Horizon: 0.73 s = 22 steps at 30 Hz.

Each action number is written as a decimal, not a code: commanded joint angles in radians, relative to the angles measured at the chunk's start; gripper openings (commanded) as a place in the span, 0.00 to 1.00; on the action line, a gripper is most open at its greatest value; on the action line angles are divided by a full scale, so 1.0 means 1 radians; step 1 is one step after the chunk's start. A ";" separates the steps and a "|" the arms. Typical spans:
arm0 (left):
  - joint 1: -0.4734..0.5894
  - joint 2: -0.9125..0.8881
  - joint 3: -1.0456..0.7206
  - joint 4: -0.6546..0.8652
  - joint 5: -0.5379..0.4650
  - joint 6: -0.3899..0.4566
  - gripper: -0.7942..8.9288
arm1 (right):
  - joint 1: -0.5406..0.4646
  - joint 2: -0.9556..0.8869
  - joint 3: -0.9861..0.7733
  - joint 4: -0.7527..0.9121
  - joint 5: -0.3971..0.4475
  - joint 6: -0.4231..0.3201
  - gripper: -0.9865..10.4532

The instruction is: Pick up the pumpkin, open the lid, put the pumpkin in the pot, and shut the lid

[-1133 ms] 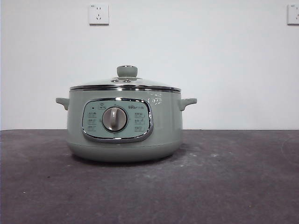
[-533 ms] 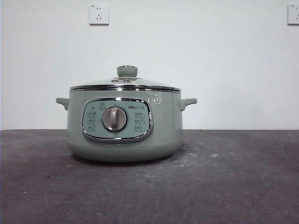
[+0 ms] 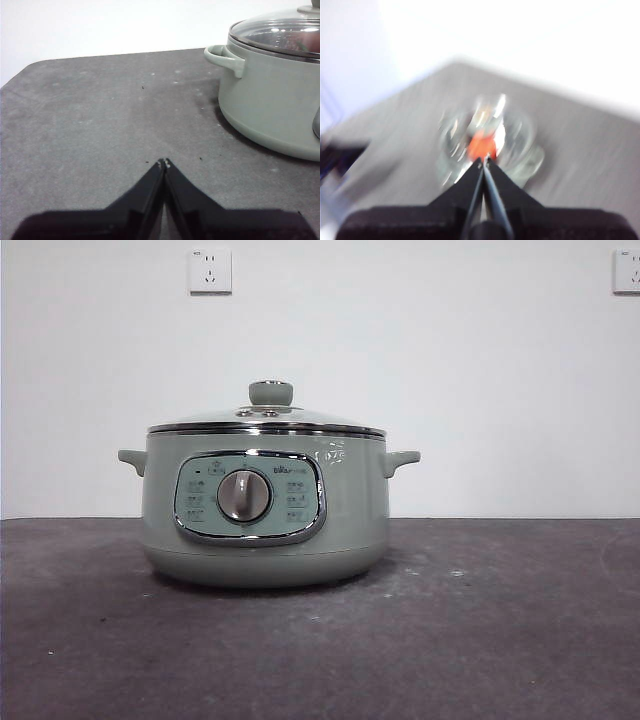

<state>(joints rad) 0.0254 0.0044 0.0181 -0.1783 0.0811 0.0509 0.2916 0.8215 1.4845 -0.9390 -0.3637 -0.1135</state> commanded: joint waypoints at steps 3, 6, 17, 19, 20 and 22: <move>0.003 -0.003 -0.016 0.003 0.001 -0.006 0.08 | -0.123 -0.257 -0.478 0.448 -0.001 -0.008 0.09; 0.003 -0.003 -0.016 0.003 0.002 -0.006 0.08 | -0.173 -0.359 -0.666 0.587 -0.001 -0.008 0.09; 0.003 -0.003 -0.016 0.003 0.002 -0.006 0.08 | -0.225 -0.661 -1.221 0.856 0.087 0.064 0.09; 0.003 -0.003 -0.016 0.003 0.002 -0.006 0.08 | -0.225 -0.703 -1.284 0.865 0.118 0.085 0.09; 0.003 -0.003 -0.016 0.003 0.001 -0.006 0.08 | -0.225 -0.721 -1.312 0.865 0.135 0.090 0.09; 0.003 -0.003 -0.016 0.003 0.002 -0.006 0.08 | -0.225 -0.746 -1.356 0.864 0.142 0.094 0.09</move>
<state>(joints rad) 0.0254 0.0044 0.0181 -0.1787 0.0811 0.0509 0.0669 0.0853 0.1505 -0.0868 -0.2268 -0.0460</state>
